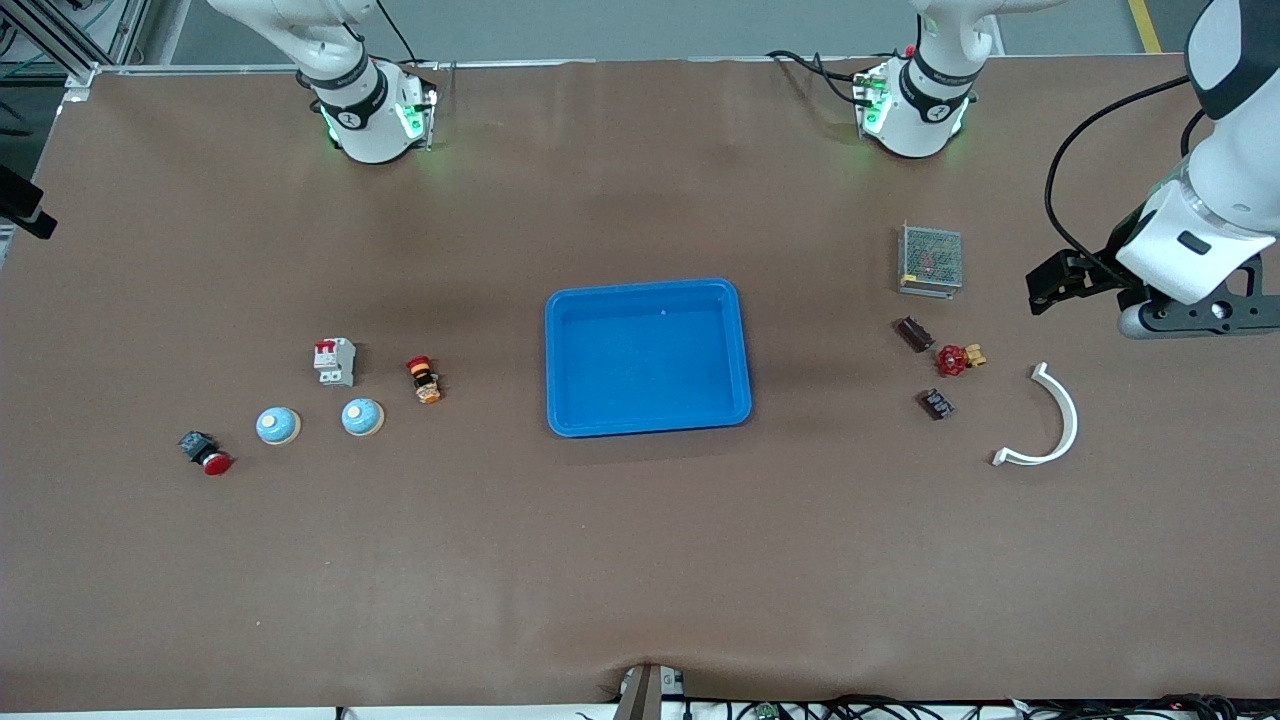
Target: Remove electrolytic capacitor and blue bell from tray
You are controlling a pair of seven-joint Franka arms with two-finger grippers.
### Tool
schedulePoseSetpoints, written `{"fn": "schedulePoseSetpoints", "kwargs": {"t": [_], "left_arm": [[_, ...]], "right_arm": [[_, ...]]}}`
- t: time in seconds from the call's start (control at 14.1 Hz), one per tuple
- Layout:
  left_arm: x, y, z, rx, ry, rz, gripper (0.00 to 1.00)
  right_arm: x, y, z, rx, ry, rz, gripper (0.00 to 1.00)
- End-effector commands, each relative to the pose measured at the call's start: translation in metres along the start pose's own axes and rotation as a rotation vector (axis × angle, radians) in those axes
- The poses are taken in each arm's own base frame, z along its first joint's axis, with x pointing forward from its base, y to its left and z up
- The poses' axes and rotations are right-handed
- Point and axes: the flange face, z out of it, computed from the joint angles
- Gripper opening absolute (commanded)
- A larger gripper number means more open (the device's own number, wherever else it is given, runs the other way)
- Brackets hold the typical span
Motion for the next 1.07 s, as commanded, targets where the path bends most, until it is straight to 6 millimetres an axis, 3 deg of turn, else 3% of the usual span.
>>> {"fn": "schedulePoseSetpoints", "kwargs": {"t": [0.0, 0.07, 0.5, 1.0], "left_arm": [[-0.002, -0.004, -0.019, -0.007, 0.005, 0.020, 1.00], [-0.004, -0.003, -0.022, -0.008, 0.002, 0.026, 1.00], [-0.009, -0.009, -0.027, -0.018, 0.003, 0.059, 1.00], [-0.031, -0.024, -0.033, -0.062, -0.015, 0.042, 1.00]], "right_arm": [[0.000, 0.012, -0.002, 0.096, -0.002, 0.018, 1.00], [-0.001, 0.019, -0.002, 0.132, -0.007, 0.032, 1.00], [-0.003, 0.017, 0.000, 0.132, -0.025, -0.001, 1.00], [-0.002, 0.018, 0.001, 0.126, -0.021, -0.001, 1.00]]}}
